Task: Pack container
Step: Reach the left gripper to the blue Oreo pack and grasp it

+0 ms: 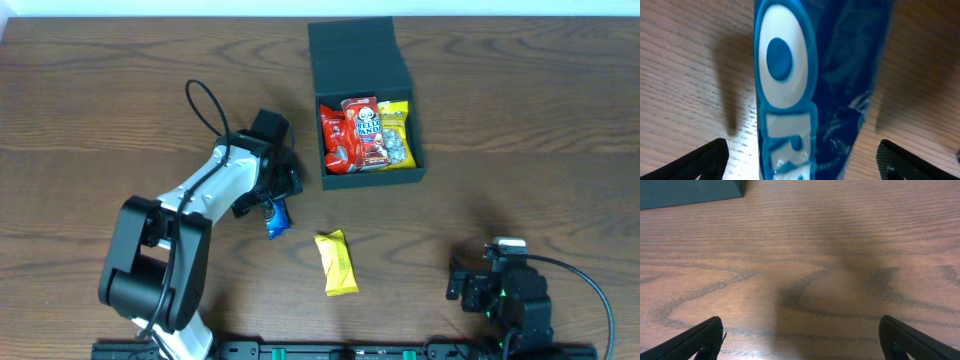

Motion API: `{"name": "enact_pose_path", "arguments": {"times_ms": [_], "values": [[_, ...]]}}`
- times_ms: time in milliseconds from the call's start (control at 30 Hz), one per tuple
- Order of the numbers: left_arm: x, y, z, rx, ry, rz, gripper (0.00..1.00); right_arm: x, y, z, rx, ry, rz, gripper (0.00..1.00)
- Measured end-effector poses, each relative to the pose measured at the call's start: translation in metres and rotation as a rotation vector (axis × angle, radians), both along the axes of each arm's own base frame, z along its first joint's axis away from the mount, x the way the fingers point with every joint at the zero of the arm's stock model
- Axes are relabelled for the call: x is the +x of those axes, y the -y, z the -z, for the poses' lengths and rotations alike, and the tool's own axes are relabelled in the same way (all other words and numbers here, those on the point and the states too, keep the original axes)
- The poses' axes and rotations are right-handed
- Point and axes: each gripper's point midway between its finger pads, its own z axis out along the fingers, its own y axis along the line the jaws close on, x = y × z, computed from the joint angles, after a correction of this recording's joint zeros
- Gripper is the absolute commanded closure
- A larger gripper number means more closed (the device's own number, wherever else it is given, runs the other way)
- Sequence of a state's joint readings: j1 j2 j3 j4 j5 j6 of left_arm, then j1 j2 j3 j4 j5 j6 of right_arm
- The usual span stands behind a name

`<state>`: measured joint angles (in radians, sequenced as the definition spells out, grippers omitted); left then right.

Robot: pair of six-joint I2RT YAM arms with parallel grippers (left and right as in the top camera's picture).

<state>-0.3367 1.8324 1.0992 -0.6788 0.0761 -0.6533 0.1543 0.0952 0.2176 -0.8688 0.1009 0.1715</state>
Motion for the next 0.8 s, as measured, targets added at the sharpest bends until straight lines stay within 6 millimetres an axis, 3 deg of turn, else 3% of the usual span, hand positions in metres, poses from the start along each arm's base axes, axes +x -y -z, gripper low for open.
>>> {"name": "enact_pose_path", "arguments": {"times_ms": [33, 133, 367, 800], "values": [[-0.0004, -0.0001, 0.0009, 0.001, -0.003, 0.005, 0.0, 0.0, 0.0, 0.0, 0.0, 0.0, 0.0, 0.01], [0.0001, 0.0006, 0.0015, -0.002, -0.002, 0.012, 0.27, 0.0, 0.0, 0.0, 0.0, 0.0, 0.0, 0.01], [0.0005, 0.0007, 0.0014, -0.001, 0.0, 0.025, 0.47, 0.0, 0.0, 0.0, 0.0, 0.0, 0.0, 0.01], [0.0006, 0.001, 0.0014, -0.003, 0.001, 0.026, 0.64, 0.0, 0.0, 0.0, 0.0, 0.0, 0.0, 0.01]]}}
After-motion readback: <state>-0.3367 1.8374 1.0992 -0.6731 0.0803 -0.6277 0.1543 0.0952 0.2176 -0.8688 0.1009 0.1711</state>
